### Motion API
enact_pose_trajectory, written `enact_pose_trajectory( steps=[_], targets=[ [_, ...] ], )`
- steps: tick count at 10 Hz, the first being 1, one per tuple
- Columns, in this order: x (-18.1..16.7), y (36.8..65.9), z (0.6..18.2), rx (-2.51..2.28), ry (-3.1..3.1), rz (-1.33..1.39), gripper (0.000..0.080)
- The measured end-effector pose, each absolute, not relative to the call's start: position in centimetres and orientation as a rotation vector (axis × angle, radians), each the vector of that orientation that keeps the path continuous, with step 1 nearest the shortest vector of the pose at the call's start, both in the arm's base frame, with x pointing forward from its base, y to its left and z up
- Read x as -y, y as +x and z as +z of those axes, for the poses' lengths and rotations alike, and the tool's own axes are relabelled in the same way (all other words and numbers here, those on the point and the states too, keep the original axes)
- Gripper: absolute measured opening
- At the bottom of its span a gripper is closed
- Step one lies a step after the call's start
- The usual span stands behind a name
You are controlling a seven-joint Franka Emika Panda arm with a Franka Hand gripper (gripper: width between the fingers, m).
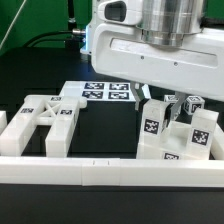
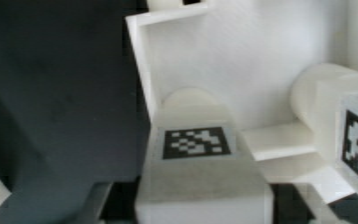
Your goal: Assemble chair
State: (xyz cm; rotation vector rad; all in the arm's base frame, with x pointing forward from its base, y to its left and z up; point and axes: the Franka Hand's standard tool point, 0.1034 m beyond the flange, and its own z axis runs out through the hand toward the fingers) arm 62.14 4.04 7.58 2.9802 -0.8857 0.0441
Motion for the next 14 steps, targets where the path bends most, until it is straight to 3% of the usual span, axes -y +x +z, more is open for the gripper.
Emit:
enact_pose_trajectory(
  steps=[1, 2, 3, 7, 14],
  targets=[
    [-4.0, 62.1, 7.6, 0.874, 2.983, 0.044, 0.0409],
    [-4.1, 62.2, 7.8, 0.847, 2.993, 0.046, 0.0568],
    [-4.2, 62.1, 8.4, 0.822, 3.006, 0.057, 0.0633],
    [-4.2, 60.0, 10.2, 0.825, 3.038, 0.058, 0.0649],
    [-2.8, 58.9, 9.0, 0.825, 3.112, 0.289, 0.0649]
  ],
)
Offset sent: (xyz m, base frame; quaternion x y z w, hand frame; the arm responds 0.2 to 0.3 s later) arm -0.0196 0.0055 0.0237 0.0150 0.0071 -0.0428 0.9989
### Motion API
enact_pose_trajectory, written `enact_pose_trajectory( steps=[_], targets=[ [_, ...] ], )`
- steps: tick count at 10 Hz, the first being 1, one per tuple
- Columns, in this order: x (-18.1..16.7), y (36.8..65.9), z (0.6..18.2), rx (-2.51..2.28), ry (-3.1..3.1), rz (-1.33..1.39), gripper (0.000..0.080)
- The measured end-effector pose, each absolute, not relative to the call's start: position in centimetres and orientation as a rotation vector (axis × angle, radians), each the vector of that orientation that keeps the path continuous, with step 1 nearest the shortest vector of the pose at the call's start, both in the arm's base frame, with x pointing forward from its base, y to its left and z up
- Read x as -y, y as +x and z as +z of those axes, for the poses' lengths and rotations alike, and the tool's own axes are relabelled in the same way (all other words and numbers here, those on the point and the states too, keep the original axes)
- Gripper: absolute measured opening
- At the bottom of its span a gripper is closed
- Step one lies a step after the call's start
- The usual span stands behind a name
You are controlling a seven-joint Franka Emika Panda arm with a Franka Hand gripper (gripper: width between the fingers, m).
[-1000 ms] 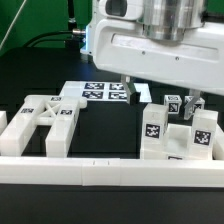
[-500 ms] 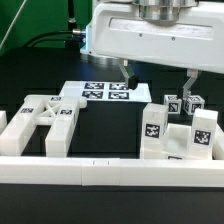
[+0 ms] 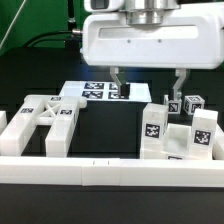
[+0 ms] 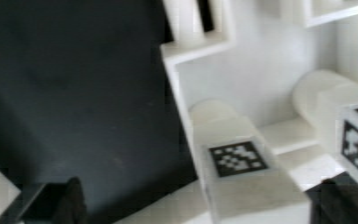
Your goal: Assemble chair
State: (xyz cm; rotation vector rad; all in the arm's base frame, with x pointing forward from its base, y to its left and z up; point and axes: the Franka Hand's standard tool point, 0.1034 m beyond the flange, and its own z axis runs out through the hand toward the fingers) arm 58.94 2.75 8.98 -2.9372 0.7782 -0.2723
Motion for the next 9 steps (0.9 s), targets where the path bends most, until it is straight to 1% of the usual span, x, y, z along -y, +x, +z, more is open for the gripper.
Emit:
enact_pose_trajectory(
  steps=[4, 7, 8, 9],
  targets=[
    [-2.8, 59.0, 8.8, -0.763, -2.945, -0.271, 0.0649],
    [-3.4, 59.9, 6.8, -0.690, -2.990, -0.261, 0.0649],
    [-3.8, 60.3, 6.3, -0.693, -2.991, -0.262, 0.0649],
    [-3.9, 60.3, 6.1, -0.689, -2.992, -0.265, 0.0649]
  ],
)
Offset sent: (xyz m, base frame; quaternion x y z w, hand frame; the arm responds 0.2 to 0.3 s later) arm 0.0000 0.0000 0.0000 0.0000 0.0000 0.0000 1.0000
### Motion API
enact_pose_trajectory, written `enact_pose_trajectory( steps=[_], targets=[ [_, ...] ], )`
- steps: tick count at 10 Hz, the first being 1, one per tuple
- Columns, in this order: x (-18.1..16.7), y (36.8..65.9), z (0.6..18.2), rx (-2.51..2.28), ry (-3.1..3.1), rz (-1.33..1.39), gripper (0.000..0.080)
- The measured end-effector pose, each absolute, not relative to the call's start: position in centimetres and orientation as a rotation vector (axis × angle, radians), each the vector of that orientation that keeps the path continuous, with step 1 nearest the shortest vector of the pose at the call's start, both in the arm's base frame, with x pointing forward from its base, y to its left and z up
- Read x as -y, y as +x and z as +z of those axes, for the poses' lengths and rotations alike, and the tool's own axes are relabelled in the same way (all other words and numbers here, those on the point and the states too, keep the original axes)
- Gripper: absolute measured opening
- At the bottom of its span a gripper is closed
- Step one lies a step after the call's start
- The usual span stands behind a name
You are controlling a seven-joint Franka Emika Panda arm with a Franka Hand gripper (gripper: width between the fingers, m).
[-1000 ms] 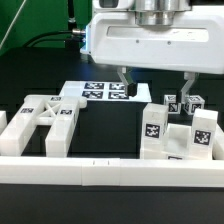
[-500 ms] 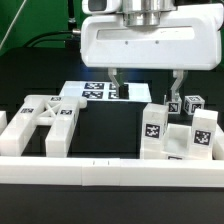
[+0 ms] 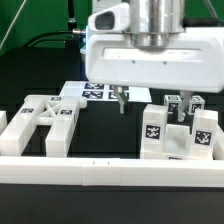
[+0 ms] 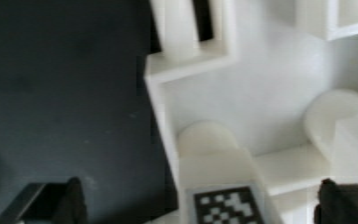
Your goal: Assemble chair
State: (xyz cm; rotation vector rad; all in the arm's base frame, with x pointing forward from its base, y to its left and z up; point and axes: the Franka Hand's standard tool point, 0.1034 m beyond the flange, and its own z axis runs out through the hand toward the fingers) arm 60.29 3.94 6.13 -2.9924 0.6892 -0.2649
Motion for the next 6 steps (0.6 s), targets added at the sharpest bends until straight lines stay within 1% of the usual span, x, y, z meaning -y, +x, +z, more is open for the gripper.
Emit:
enact_pose_trajectory(
  steps=[4, 6],
  targets=[
    [-3.82, 60.23, 5.98, -0.682, -2.997, -0.262, 0.0649],
    [-3.21, 60.13, 5.55, -0.433, -3.063, -0.280, 0.0649]
  ],
)
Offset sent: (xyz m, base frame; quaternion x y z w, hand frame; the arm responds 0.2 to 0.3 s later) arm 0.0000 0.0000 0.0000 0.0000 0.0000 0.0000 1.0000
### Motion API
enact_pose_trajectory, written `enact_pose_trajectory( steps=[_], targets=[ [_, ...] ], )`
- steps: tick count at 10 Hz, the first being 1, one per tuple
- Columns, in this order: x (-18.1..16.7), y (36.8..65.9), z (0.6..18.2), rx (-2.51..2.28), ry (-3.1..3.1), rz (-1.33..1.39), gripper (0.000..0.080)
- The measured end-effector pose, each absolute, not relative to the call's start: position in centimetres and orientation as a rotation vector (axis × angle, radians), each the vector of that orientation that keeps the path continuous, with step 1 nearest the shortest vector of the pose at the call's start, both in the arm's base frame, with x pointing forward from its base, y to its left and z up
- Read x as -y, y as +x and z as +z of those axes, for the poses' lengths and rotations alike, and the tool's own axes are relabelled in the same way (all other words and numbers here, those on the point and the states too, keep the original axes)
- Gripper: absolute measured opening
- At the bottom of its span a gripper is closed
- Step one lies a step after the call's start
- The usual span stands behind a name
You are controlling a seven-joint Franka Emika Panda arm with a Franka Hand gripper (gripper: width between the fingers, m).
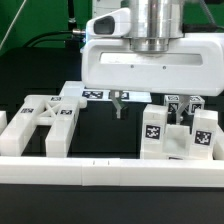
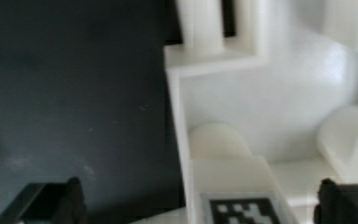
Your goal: Assemble chair
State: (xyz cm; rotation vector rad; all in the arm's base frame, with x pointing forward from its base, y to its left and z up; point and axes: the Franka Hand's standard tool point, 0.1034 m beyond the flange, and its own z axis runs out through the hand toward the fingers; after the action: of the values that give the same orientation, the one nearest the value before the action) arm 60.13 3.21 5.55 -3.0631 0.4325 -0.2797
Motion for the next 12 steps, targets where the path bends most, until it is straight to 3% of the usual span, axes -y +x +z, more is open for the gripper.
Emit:
enact_pose_trajectory(
  steps=[5, 7, 12],
  targets=[
    [-3.0, 60.3, 5.4, -0.324, -3.084, -0.322, 0.0649],
    [-3.8, 59.2, 3.8, -0.311, -3.095, -0.334, 0.0649],
    [-2.9, 58.8, 1.8, -0.296, -3.119, -0.357, 0.0649]
  ],
)
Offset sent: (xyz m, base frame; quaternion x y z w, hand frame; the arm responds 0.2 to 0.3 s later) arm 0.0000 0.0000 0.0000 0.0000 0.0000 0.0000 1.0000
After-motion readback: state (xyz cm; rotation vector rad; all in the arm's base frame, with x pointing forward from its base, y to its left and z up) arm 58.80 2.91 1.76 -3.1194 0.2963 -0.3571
